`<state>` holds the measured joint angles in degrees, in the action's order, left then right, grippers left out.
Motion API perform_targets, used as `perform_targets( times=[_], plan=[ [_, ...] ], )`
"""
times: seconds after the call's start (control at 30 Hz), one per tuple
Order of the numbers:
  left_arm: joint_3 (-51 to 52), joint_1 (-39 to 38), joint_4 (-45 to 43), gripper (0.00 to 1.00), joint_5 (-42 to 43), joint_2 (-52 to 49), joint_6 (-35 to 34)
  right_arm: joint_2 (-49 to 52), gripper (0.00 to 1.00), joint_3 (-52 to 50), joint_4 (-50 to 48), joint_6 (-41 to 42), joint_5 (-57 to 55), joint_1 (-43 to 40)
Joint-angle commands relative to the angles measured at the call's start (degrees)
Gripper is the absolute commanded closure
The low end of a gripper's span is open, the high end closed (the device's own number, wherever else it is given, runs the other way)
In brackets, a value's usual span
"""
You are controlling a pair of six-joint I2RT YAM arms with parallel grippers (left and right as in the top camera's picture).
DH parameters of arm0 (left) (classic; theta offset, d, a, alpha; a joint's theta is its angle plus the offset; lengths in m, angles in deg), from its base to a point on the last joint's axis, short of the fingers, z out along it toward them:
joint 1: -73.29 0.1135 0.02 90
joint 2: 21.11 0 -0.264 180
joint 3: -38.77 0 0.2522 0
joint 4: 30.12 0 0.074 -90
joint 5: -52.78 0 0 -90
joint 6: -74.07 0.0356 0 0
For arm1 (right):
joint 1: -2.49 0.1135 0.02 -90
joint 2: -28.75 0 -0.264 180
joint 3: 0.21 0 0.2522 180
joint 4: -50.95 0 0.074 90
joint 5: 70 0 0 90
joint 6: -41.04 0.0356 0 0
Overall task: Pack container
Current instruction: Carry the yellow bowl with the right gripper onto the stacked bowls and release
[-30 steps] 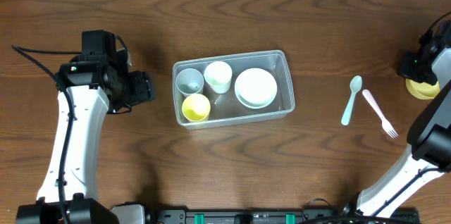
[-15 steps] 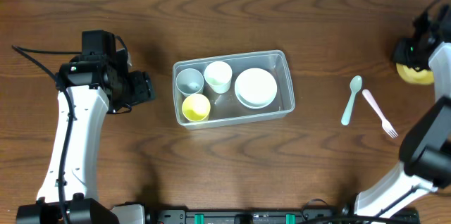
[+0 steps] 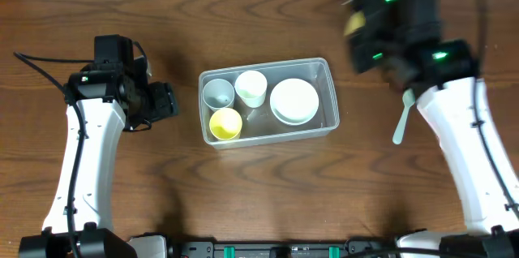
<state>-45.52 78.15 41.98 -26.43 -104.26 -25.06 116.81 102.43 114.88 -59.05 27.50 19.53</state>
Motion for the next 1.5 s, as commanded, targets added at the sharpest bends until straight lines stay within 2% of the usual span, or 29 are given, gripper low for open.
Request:
perform_targets(
  times=[0.0, 0.23, 0.4, 0.73, 0.8, 0.83, 0.87, 0.93, 1.07, 1.13, 1.27, 1.37, 1.47],
  plan=[
    [-0.04, 0.2, 0.35, 0.26, 0.15, 0.11, 0.55, 0.37, 0.99, 0.02, 1.84, -1.79, -0.61, 6.88],
    [-0.04, 0.2, 0.52, 0.26, 0.15, 0.11, 0.52, 4.61, 0.99, -0.07, 3.23, 1.31, -1.97, 16.72],
    [-0.04, 0.2, 0.72, 0.26, 0.15, 0.11, 0.55, 10.58, 0.99, -0.09, 4.7, 6.32, -1.9, 17.75],
    [-0.04, 0.2, 0.68, 0.26, 0.15, 0.11, 0.55, 19.1, 0.98, -0.09, 5.07, 6.64, -1.44, 17.77],
    [-0.04, 0.2, 0.66, 0.26, 0.15, 0.11, 0.55, 19.15, 0.89, -0.09, 5.07, 6.62, -1.46, 17.77],
    [-0.04, 0.2, 0.66, 0.26, 0.15, 0.11, 0.55, 19.15, 0.75, -0.09, 5.09, 6.62, -1.44, 17.77],
    [-0.04, 0.2, 0.66, 0.26, 0.15, 0.11, 0.55, 19.12, 0.68, -0.09, 5.16, 6.62, -1.44, 17.77],
    [-0.04, 0.2, 0.66, 0.26, 0.15, 0.11, 0.55, 19.12, 0.64, -0.09, 5.29, 6.62, -1.44, 17.75],
    [-0.04, 0.2, 0.68, 0.26, 0.15, 0.11, 0.55, 18.64, 0.72, -0.04, 5.2, 6.78, -2.14, 17.68],
    [-0.04, 0.2, 0.68, 0.26, 0.15, 0.11, 0.55, 17.66, 0.72, -0.04, 5.14, 8.22, -2.14, 17.29],
    [-0.04, 0.2, 0.7, 0.26, 0.15, 0.11, 0.55, 14.86, 0.82, -0.04, 8.22, 16.31, -4.92, 16.2],
    [-0.04, 0.2, 0.68, 0.26, 0.15, 0.11, 0.55, 13.29, 0.84, -0.04, 12.52, 21.35, -6.91, 15.04],
    [-0.04, 0.2, 0.68, 0.26, 0.15, 0.11, 0.55, 13.27, 0.84, -0.13, 16.17, 22.32, -6.88, 14.43]
  ],
)
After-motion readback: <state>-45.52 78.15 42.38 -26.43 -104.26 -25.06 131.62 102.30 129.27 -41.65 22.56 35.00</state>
